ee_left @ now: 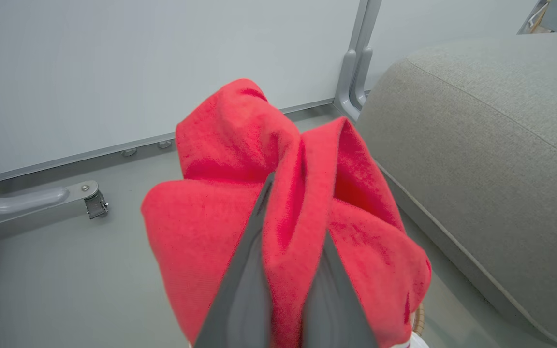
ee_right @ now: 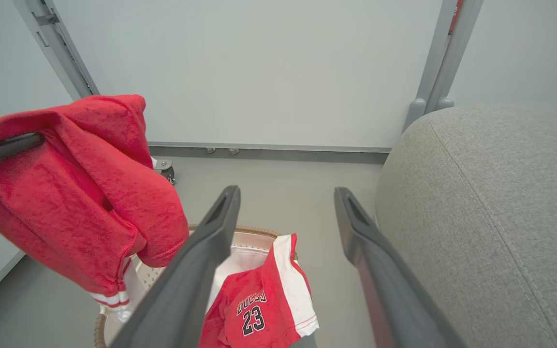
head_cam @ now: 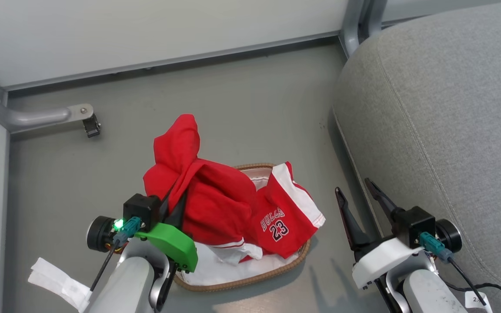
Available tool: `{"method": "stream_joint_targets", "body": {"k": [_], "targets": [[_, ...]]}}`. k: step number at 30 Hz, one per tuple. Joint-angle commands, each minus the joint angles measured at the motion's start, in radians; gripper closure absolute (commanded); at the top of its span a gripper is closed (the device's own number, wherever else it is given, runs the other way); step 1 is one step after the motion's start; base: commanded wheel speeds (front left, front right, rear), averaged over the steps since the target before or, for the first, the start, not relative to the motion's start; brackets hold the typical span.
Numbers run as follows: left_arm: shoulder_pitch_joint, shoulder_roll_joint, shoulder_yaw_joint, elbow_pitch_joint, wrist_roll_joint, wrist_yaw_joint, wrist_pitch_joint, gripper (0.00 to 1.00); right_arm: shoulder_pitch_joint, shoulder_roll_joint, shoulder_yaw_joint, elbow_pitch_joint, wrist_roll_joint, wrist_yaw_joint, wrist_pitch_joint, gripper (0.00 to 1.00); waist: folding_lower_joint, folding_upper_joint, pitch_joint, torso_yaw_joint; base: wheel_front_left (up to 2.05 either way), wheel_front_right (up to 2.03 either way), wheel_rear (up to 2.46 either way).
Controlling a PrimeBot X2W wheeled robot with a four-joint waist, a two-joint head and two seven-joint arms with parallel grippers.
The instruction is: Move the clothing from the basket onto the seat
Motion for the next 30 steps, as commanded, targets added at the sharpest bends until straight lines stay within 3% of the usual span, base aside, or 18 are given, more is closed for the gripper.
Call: {"method": "stream_joint_targets", "body": {"k": [1, 10, 18, 30], "targets": [[0.025, -0.008, 0.013, -0.022, 0.006, -0.007, -0.001, 1.0, 0.021, -0.005, 0.003, 0.004, -0.005, 0.0, -0.004, 0.0, 0.0, 0.0, -0.064, 0.044, 0.0, 0.0, 0.0], [0.049, -0.043, 0.044, -0.153, -0.007, -0.015, -0.001, 1.0, 0.065, -0.005, 0.02, 0.021, 0.001, 0.0, -0.004, 0.0, 0.0, 0.0, -0.12, 0.043, 0.0, 0.0, 0.0], [0.032, -0.054, -0.002, -0.262, -0.054, -0.017, -0.001, 1.0, 0.087, -0.005, 0.044, 0.017, 0.007, 0.0, -0.004, 0.0, 0.0, 0.0, -0.133, 0.043, 0.0, 0.0, 0.0], [0.026, -0.058, -0.097, -0.315, -0.088, -0.016, -0.001, 1.0, -0.084, -0.005, 0.257, -0.087, -0.031, 0.0, -0.004, 0.0, 0.0, 0.0, -0.126, 0.07, 0.0, 0.0, 0.0]]}}
